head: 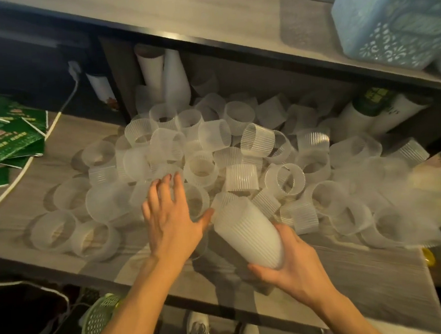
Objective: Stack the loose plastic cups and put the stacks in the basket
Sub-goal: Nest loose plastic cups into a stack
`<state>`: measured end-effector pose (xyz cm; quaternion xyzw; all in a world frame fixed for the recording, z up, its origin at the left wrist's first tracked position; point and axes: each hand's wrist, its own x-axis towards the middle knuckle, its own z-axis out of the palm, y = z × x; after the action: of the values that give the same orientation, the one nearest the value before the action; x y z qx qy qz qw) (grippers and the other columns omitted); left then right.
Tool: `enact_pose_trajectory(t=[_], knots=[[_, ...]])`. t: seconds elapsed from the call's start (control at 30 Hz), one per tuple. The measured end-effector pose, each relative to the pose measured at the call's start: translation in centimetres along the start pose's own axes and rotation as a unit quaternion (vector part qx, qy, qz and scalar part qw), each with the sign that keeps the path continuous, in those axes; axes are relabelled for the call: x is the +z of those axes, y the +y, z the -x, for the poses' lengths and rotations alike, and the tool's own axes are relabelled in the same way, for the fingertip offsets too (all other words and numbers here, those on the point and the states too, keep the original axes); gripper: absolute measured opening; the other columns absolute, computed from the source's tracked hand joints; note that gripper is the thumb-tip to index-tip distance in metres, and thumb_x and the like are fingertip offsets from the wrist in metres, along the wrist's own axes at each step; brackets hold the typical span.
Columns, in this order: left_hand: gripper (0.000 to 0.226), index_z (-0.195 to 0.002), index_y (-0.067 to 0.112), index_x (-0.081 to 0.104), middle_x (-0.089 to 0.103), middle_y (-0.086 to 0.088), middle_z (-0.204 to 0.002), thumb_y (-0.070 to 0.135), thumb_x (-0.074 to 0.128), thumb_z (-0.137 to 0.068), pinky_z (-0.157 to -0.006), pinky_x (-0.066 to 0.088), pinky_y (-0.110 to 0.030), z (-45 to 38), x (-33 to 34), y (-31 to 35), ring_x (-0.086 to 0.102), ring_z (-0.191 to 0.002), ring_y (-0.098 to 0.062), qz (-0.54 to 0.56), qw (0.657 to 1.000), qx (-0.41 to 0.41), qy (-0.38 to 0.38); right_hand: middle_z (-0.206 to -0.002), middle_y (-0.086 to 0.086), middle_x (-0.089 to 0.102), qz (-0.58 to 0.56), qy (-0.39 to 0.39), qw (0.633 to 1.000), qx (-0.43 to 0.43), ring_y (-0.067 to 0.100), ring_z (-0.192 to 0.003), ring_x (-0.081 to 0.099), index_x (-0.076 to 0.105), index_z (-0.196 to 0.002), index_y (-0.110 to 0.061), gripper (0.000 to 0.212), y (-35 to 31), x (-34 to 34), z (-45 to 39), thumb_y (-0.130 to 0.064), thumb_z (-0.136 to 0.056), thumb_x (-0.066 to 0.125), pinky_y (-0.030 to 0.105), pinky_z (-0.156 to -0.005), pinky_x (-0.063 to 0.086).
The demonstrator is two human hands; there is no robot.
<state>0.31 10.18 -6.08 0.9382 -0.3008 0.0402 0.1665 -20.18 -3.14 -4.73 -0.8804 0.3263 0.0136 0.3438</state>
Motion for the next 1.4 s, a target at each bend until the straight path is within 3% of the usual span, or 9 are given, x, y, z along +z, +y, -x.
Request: enact_pose_trajectory(t=[0.13, 0.27, 0.43, 0.63, 0.83, 1.0, 1.1, 1.23, 1.4], knots=[[0.086, -0.137, 0.007, 0.05, 0.043, -0.02, -0.146, 0.062, 0.071, -0.074, -0.104, 0.026, -0.052, -0.8, 1.0, -0.5, 0.027, -0.14, -0.04, -0.078, 0.996, 0.031, -0.026, -0.12, -0.016, 0.05, -0.004, 0.001, 1.0, 0.006, 0.01, -0.103, 0.055, 0.036, -0.129, -0.035, 0.086, -0.1, -0.2, 0.0, -0.077, -0.059, 0.062, 0.036, -0.085, 0.05], [0.074, -0.125, 0.008, 0.059, 0.054, -0.017, -0.135, 0.059, 0.072, -0.073, -0.106, 0.024, -0.053, -0.5, 1.2, -0.8, 0.032, -0.139, -0.038, -0.05, 0.997, 0.051, 0.014, -0.118, -0.015, 0.049, 0.008, -0.002, 1.0, 0.017, 0.012, -0.102, 0.056, 0.035, -0.129, -0.035, 0.088, 0.2, 0.0, 0.0, -0.079, -0.057, 0.061, 0.035, -0.084, 0.05], [0.08, -0.139, 0.005, 0.044, 0.052, -0.013, -0.129, 0.064, 0.049, -0.085, -0.099, 0.041, -0.046, -0.2, -0.4, -0.6, 0.046, -0.123, -0.03, 0.152, 0.984, 0.071, 0.06, -0.118, -0.016, 0.047, 0.02, -0.006, 1.0, 0.012, 0.01, -0.1, 0.053, 0.034, -0.133, -0.033, 0.092, 0.3, -0.3, -0.1, -0.08, -0.058, 0.059, 0.031, -0.081, 0.047], [0.072, -0.145, 0.017, 0.04, 0.045, 0.007, -0.131, 0.065, 0.037, -0.092, -0.095, 0.033, -0.003, 0.6, -3.0, 0.5, 0.043, -0.118, 0.011, 0.397, 0.916, 0.035, 0.039, -0.118, -0.015, 0.048, 0.039, -0.004, 0.999, -0.015, 0.009, -0.099, 0.054, 0.033, -0.133, -0.034, 0.09, -0.3, -0.8, -0.5, -0.08, -0.059, 0.057, 0.031, -0.081, 0.049], [0.06, -0.138, 0.03, 0.05, 0.054, 0.011, -0.121, 0.061, 0.049, -0.085, -0.093, 0.048, -0.021, 1.0, -4.8, 0.8, 0.056, -0.113, -0.008, 0.49, 0.864, 0.044, -0.105, -0.123, -0.016, 0.044, 0.047, -0.018, 0.996, -0.073, 0.005, -0.103, 0.05, 0.03, -0.138, -0.036, 0.095, -1.8, -1.3, -0.8, -0.082, -0.059, 0.059, 0.029, -0.087, 0.048], [0.074, -0.145, 0.031, 0.044, 0.048, 0.015, -0.123, 0.069, 0.045, -0.081, -0.093, 0.037, -0.01, 1.3, -5.2, 1.3, 0.049, -0.118, -0.002, 0.447, 0.884, 0.051, -0.13, -0.12, -0.021, 0.043, 0.019, -0.01, 0.996, -0.089, 0.0, -0.103, 0.05, 0.03, -0.135, -0.039, 0.097, -2.8, -0.7, -0.7, -0.087, -0.057, 0.061, 0.026, -0.085, 0.047], [0.083, -0.149, 0.034, 0.035, 0.039, 0.02, -0.13, 0.077, 0.04, -0.079, -0.099, 0.035, -0.017, 2.5, -4.8, 2.2, 0.039, -0.125, 0.001, 0.429, 0.889, 0.05, -0.15, -0.115, -0.022, 0.046, -0.001, 0.008, 0.996, -0.093, 0.0, -0.099, 0.052, 0.037, -0.13, -0.037, 0.091, -3.2, -0.3, -0.7, -0.085, -0.057, 0.063, 0.021, -0.078, 0.047], [0.093, -0.152, 0.031, 0.03, 0.035, 0.019, -0.133, 0.087, 0.03, -0.077, -0.108, 0.036, -0.03, 3.3, -3.9, 1.9, 0.036, -0.127, 0.001, 0.397, 0.898, 0.058, -0.178, -0.107, -0.018, 0.053, 0.005, 0.01, 0.997, -0.076, 0.005, -0.093, 0.057, 0.043, -0.122, -0.035, 0.08, -2.6, 0.3, -0.5, -0.078, -0.059, 0.067, 0.032, -0.076, 0.052], [0.069, -0.143, 0.024, 0.041, 0.047, 0.004, -0.132, 0.064, 0.051, -0.087, -0.097, 0.04, -0.033, 2.0, -3.8, -0.3, 0.043, -0.122, -0.011, 0.292, 0.955, -0.037, 0.03, -0.105, -0.016, 0.053, 0.022, 0.038, 0.997, -0.057, 0.007, -0.089, 0.056, 0.041, -0.116, -0.037, 0.073, -2.8, 0.8, -1.2, -0.076, -0.059, 0.064, 0.031, -0.073, 0.051]])
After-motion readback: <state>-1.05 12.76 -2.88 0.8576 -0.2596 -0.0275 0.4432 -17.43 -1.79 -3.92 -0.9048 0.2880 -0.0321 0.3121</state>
